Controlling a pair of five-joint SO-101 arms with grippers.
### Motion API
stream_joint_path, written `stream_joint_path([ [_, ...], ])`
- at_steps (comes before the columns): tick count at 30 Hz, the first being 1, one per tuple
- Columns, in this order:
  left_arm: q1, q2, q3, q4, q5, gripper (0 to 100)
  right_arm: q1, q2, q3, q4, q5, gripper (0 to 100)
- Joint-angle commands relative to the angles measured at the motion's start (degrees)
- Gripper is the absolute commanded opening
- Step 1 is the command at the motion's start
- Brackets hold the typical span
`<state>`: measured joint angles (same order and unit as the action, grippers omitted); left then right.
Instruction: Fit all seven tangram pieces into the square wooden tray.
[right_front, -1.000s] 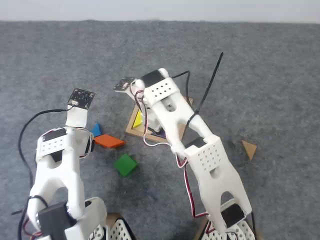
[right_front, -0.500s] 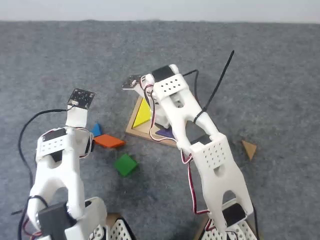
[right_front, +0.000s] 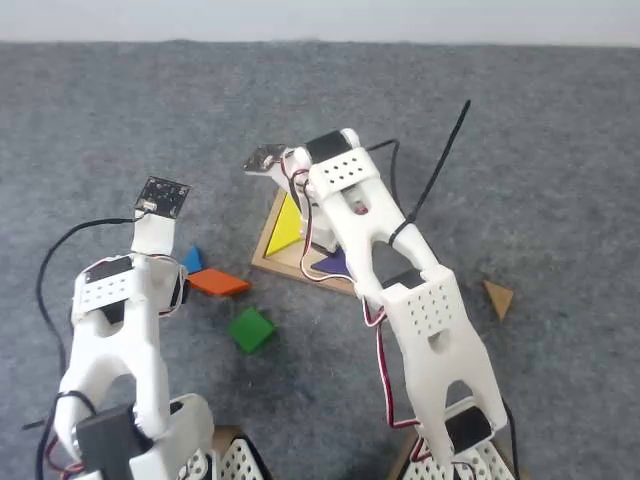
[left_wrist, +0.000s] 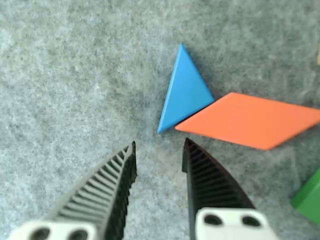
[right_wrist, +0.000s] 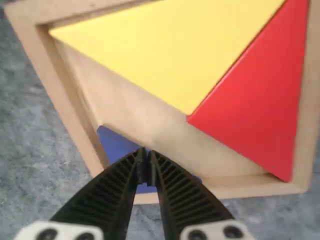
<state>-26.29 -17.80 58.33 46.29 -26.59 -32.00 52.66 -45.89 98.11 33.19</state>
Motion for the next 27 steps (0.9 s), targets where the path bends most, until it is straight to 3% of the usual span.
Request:
stream_joint_path([
  [1,0.3,-0.3,-2.2,0.5,0.2,15,0.4,-0.2,-0.6,3.3,0.5,1.7],
  [9,0.3,-0.3,-2.2,0.5,0.2,15,0.7,-3.4,-0.5,4.7,0.4,1.7],
  [16,0.3,-0.3,-2.2,0.5,0.2,15,0.9,-16.0,-0.6,4.4,0.2,2.0],
  [20,0.3,-0.3,-2.2,0.5,0.2,15,3.9,-22.4,-0.6,4.3,-4.6,2.6],
  [23,0.3,-0.3,-2.2,0.5,0.2,15,6.8,-22.5,-0.3,4.3,-13.4,10.7],
  [27,0.3,-0.3,-2.2,0.5,0.2,15,9.5,-17.3,-0.3,1.6,-17.2,21.4],
])
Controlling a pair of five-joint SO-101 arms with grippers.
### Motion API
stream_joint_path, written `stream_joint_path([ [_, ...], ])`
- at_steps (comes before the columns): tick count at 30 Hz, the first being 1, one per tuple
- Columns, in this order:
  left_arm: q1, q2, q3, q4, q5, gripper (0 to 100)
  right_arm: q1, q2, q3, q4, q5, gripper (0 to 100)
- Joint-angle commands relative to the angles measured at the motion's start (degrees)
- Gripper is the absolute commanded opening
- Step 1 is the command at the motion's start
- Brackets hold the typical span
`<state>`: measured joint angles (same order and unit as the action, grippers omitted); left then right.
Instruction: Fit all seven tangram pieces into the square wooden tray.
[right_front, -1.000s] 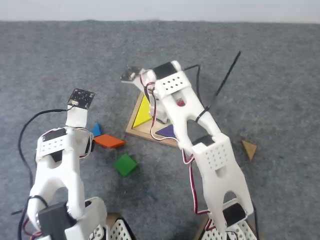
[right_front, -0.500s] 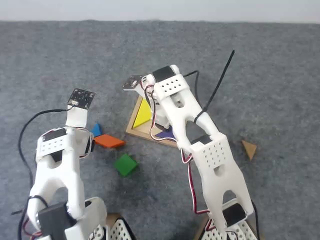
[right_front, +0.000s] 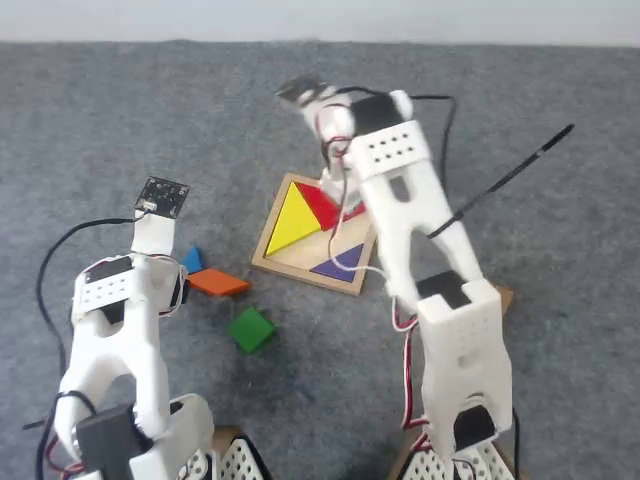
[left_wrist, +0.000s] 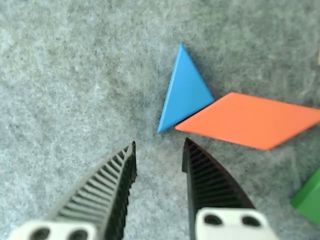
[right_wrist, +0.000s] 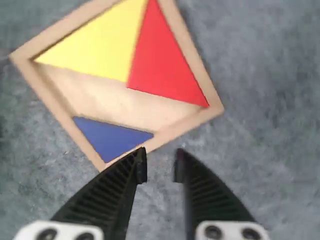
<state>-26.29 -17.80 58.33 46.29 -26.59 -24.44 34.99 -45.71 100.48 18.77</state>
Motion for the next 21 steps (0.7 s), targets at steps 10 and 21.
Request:
stream_joint_path([
  [10,0.3,-0.3,-2.2,0.5,0.2,15,1.2,18.7,-0.8,-10.2,-6.9,21.6],
  [21,0.3,-0.3,-2.2,0.5,0.2,15,1.6,19.8,-4.9,-10.1,6.7,1.6],
])
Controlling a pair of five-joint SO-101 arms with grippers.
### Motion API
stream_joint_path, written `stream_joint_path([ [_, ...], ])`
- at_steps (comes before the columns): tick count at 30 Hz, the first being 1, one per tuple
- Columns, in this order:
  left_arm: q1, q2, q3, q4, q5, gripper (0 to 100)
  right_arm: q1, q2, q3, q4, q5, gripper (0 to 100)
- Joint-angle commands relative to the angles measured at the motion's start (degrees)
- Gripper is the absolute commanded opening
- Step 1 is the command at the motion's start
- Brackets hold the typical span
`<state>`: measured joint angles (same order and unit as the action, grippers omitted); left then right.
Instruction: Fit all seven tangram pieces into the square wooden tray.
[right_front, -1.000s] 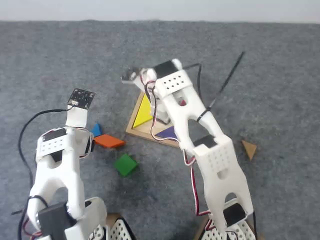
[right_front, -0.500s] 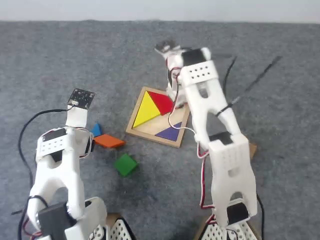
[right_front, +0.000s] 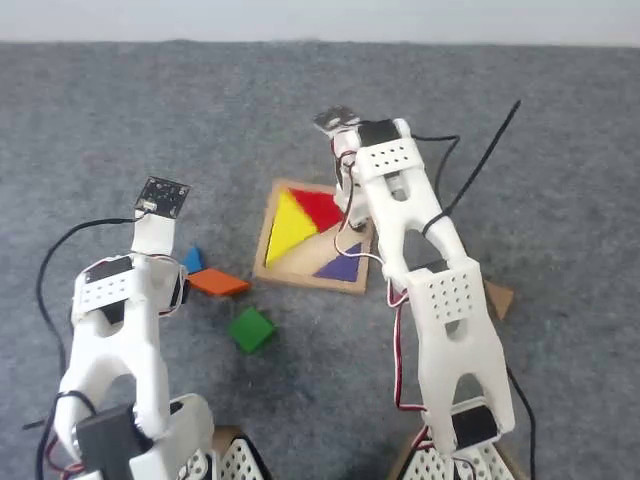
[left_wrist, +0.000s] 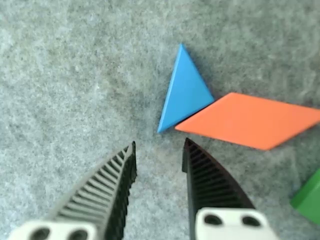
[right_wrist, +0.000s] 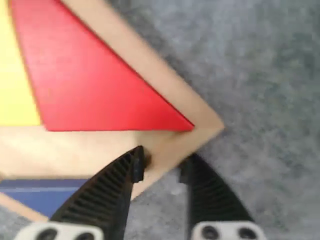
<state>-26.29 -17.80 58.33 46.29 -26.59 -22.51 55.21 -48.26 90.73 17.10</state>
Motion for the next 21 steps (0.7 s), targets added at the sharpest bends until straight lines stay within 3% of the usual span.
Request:
stream_joint_path([
  [1,0.3,-0.3,-2.2,0.5,0.2,15,-0.3,-0.3,-2.4,-0.3,11.3,2.0],
  [6,0.3,-0.3,-2.2,0.5,0.2,15,-0.5,-0.7,-4.6,1.0,16.8,2.1],
  [14,0.3,-0.3,-2.2,0.5,0.2,15,-0.4,-0.3,-10.4,6.6,13.7,20.5],
  [21,0.3,-0.4,-2.2,0.5,0.2,15,-0.5,-0.1,-10.9,8.6,8.2,20.3],
])
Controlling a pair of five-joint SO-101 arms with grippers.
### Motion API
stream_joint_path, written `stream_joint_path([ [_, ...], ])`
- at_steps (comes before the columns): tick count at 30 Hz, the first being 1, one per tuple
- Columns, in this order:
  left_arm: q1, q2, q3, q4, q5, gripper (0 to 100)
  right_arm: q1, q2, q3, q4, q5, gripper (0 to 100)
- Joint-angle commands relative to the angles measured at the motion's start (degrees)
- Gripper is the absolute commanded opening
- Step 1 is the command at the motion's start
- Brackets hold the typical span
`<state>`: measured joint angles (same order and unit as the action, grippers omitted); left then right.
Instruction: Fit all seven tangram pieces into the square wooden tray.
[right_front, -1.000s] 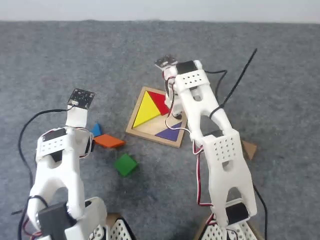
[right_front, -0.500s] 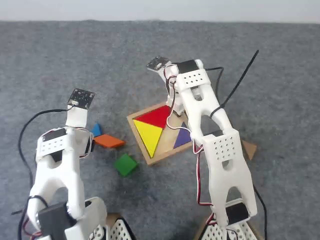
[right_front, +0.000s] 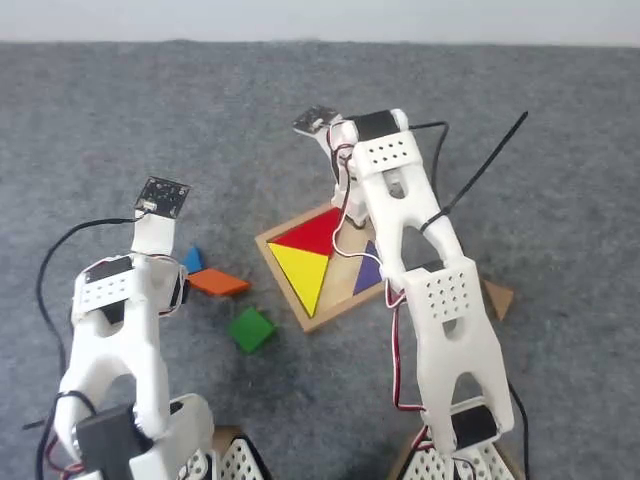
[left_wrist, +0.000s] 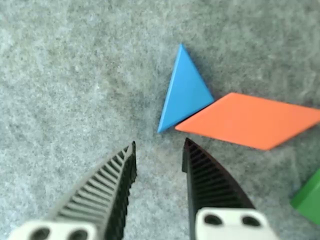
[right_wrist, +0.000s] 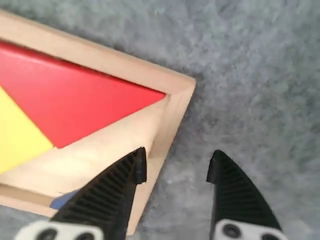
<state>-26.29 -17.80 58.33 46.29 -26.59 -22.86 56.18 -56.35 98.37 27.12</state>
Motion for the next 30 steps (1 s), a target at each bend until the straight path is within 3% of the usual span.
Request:
stream_joint_path([
  [1,0.3,-0.4,-2.2,0.5,0.2,15,-0.2,-1.1,-2.5,0.4,-2.2,18.6],
  [7,0.3,-0.6,-1.5,0.4,0.2,15,0.1,0.0,-2.5,-2.6,-11.0,0.3],
  [18,0.3,-0.6,-1.5,0.4,0.2,15,3.6,3.3,-2.6,-2.3,-24.4,1.9],
  [21,0.3,-0.6,-1.5,0.4,0.2,15,3.4,3.3,-2.6,-2.0,-24.4,2.8],
  [26,0.3,-0.6,-1.5,0.4,0.2,15,2.8,3.7,-5.2,-2.7,-23.2,14.8],
  [30,0.3,-0.6,-1.5,0.4,0.2,15,0.7,4.1,-5.9,-2.7,-19.8,15.5],
])
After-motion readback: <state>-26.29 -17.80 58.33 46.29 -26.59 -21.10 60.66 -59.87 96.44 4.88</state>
